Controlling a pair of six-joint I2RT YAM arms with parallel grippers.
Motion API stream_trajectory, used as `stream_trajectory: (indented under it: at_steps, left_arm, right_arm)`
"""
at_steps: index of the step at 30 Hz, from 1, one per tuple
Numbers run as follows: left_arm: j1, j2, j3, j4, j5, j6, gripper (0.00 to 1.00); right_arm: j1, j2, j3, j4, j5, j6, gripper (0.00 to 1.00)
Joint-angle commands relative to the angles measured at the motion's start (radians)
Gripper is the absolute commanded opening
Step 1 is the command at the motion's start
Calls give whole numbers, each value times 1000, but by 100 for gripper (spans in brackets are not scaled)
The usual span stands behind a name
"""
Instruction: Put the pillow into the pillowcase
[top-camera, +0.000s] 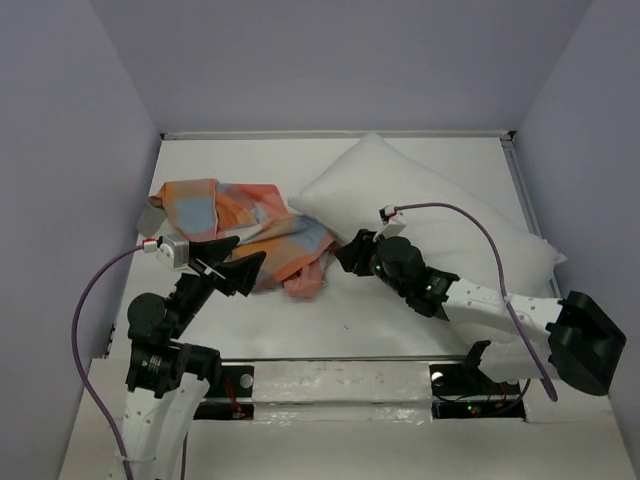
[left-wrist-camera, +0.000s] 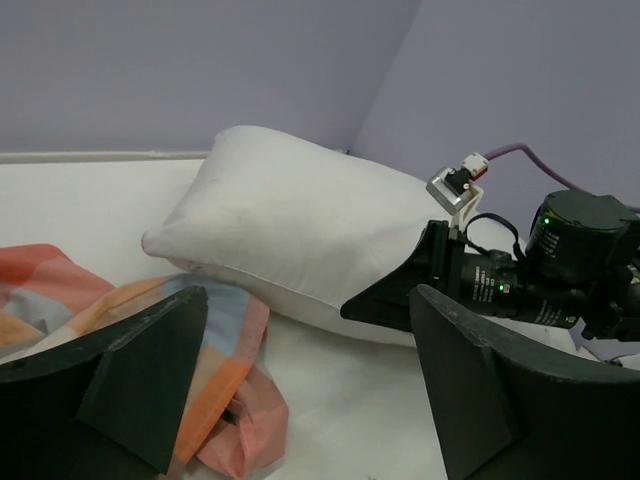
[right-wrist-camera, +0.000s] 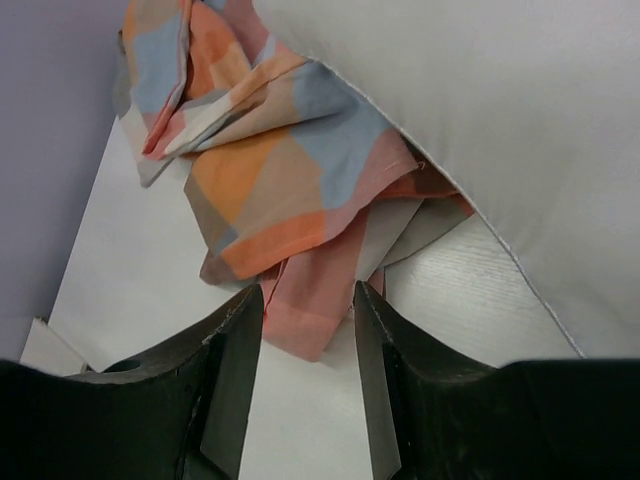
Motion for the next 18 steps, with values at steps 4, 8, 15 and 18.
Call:
stream_trajectory:
  at_steps: [4,8,15,18]
  left_arm:
    - [9,30,9,18,-6,6,71]
    - [9,40,10,14,-8,5,68]
    - [12,50,9,18,7,3,68]
    - [12,50,7,20,7,3,68]
  right_arm:
    - [31,141,34,146,146,75,51]
    - [40,239,74,167,144,104,55]
    - [49,386,152,230,111,107,52]
    - [49,449,183,252,97,123,52]
